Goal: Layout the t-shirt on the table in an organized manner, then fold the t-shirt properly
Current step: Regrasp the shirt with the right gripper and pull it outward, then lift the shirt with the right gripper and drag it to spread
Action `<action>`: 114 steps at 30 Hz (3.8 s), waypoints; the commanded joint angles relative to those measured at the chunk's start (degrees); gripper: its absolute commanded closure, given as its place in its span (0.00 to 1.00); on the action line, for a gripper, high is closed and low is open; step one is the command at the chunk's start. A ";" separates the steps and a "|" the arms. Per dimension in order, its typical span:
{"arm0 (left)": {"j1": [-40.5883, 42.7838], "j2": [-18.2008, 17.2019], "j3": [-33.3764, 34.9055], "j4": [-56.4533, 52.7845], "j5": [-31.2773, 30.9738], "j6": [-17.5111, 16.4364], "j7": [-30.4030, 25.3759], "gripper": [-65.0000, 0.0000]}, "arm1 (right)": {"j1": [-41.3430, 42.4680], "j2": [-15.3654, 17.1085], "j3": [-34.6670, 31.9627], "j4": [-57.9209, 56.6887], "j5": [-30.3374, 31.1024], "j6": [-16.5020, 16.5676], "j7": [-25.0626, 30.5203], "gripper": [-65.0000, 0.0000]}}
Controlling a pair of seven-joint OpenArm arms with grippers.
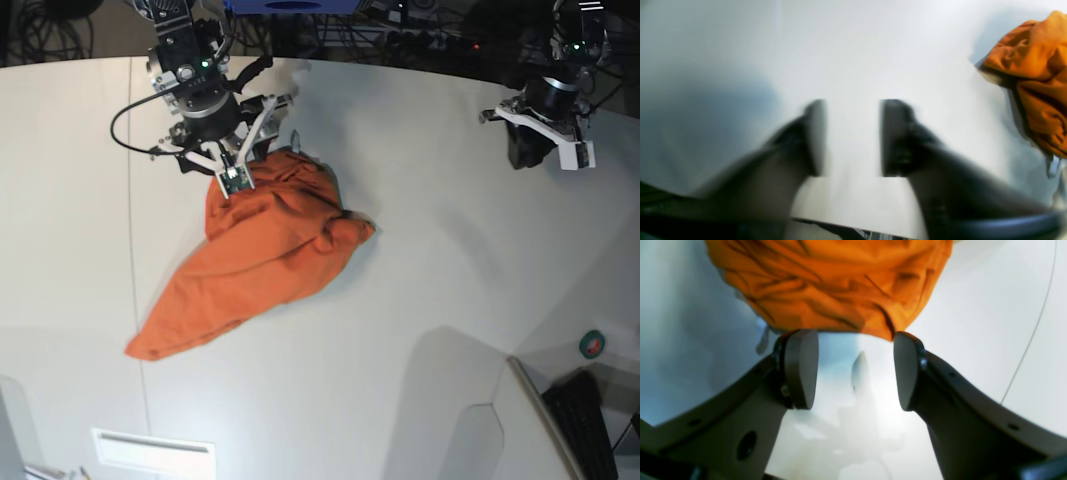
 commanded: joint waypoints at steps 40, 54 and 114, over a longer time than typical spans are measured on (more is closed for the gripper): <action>2.03 4.55 -16.22 -2.71 0.07 -7.02 -0.82 1.00 | 39.38 -0.61 -10.93 -15.33 0.00 -9.87 -11.41 1.00; 1.24 6.83 -16.22 -2.71 0.34 -7.02 -0.82 1.00 | 36.21 1.68 -10.14 -0.29 0.00 -9.87 -21.16 0.38; 0.18 8.24 -16.31 0.01 -0.10 -7.02 -1.00 0.40 | 17.66 17.06 0.94 15.09 16.00 -19.89 -23.63 1.00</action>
